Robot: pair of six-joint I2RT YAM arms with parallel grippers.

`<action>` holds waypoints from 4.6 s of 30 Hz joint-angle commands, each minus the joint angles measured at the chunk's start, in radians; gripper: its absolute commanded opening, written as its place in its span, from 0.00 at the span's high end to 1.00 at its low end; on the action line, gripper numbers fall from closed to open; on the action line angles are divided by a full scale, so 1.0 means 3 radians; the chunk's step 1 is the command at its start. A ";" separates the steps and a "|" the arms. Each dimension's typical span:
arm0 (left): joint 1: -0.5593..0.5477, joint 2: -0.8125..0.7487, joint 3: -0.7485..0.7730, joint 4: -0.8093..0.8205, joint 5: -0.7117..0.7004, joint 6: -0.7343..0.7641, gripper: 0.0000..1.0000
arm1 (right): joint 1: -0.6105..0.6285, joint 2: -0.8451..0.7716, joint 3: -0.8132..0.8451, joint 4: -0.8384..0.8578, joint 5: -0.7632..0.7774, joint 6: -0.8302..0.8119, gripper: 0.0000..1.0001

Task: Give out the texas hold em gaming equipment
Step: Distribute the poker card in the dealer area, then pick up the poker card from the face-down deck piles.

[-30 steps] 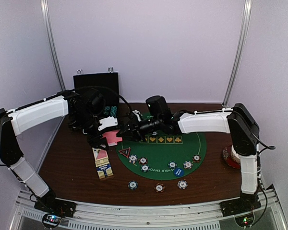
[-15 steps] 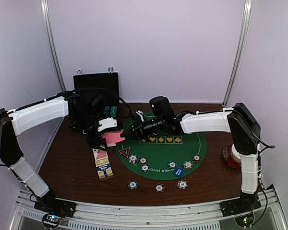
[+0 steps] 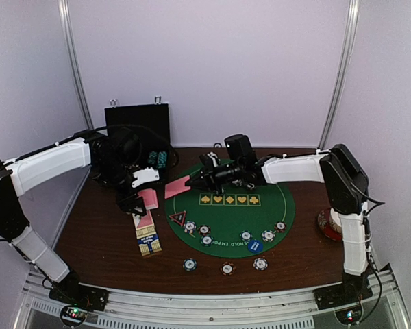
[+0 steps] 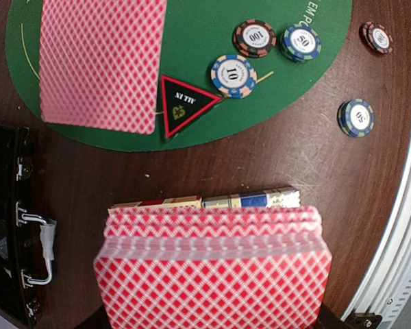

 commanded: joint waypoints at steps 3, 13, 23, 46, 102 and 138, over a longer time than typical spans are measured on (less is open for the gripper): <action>0.0023 -0.0109 0.0085 -0.0070 0.0149 0.0007 0.72 | -0.0001 0.0582 0.0618 -0.0395 0.0107 -0.0321 1.00; 0.0023 -0.0128 0.0079 -0.0096 0.0228 0.0020 0.73 | -0.0001 0.0970 0.1292 -0.1782 0.0685 -0.1309 0.77; 0.0023 -0.0078 0.0147 -0.0099 0.0255 -0.0029 0.73 | 0.0002 0.0415 0.1115 -0.2061 0.1071 -0.1642 0.32; 0.0023 0.0016 0.0270 -0.0075 0.0276 -0.0061 0.74 | 0.0486 0.0197 0.0232 0.1016 0.0189 0.0422 0.21; 0.0021 0.0068 0.0326 -0.0095 0.0294 -0.0061 0.76 | 0.0454 0.0161 0.0519 -0.0017 -0.0038 -0.0027 0.60; 0.0023 0.0124 0.0322 -0.0088 0.0033 -0.0046 0.78 | -0.0315 -0.0218 0.0235 -0.0396 -0.0193 -0.0260 1.00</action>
